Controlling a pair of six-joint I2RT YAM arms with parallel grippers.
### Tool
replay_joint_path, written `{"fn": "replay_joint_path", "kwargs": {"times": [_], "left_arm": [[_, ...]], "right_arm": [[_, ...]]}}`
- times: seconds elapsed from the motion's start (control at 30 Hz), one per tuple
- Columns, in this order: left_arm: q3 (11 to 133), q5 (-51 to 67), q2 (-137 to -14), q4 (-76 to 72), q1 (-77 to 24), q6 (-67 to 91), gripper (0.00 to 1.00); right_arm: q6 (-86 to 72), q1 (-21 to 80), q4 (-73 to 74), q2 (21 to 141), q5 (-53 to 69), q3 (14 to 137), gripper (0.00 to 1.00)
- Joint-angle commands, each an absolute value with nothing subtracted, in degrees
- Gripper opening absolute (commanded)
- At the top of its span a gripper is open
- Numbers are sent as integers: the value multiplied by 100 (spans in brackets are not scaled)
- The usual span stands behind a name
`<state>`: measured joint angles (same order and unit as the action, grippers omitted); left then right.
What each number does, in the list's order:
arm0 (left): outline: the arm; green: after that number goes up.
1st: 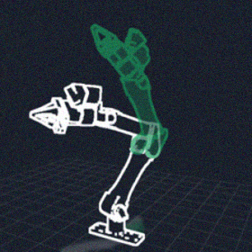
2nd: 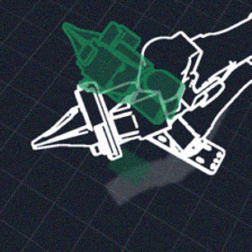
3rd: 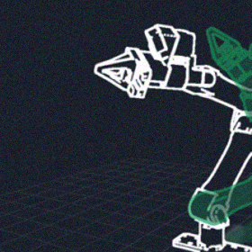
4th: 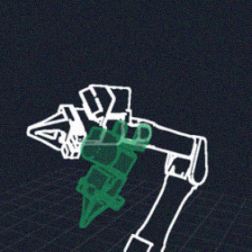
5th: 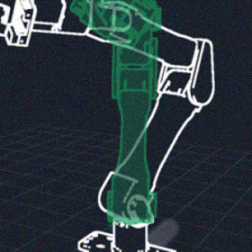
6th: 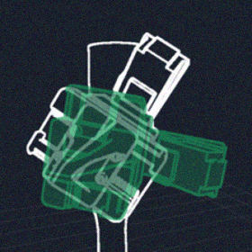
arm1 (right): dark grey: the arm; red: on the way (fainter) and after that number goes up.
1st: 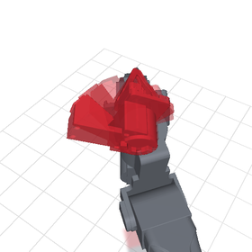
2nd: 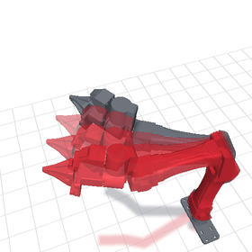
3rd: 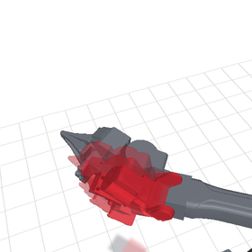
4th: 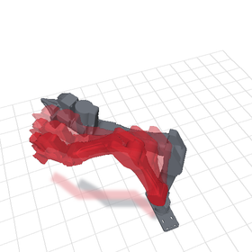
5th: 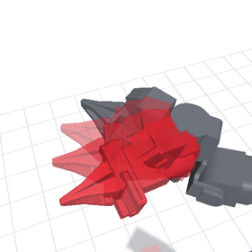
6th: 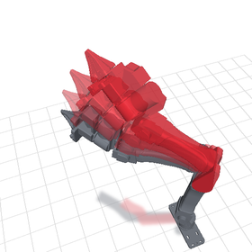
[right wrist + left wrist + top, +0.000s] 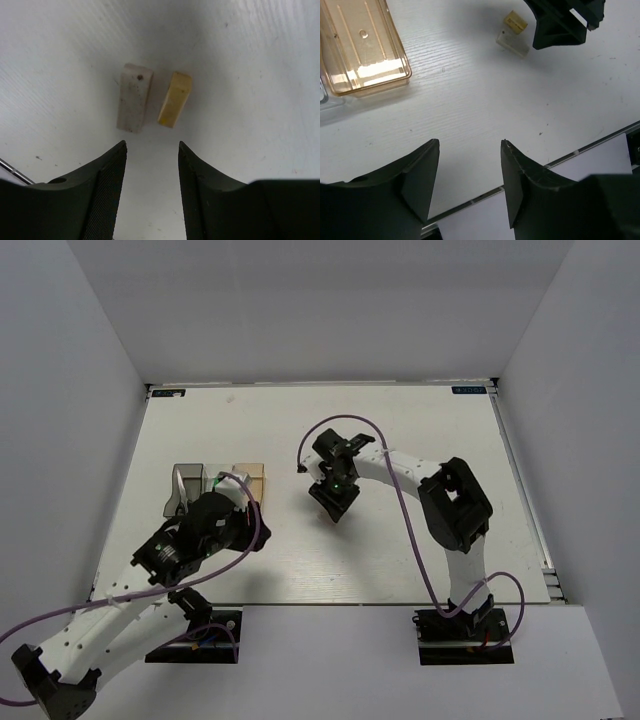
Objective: Sort the stationery into containers
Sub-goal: Grab a piece of stationery with the right arm
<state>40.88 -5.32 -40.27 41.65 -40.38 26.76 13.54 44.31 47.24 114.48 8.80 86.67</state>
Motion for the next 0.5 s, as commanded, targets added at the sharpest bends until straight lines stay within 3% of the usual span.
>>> {"fn": "replay_joint_path", "kwargs": {"times": [0.0, 0.47], "left_arm": [[3841, -659, -3648, 4517, -4060, 2680, 63], [3401, -747, -2892, 4860, -4061, 2821, 63]], "right_arm": [[1134, 4421, 4413, 11566, 1072, 9044, 49], [1081, 4412, 4245, 12225, 809, 9563, 48]]}}
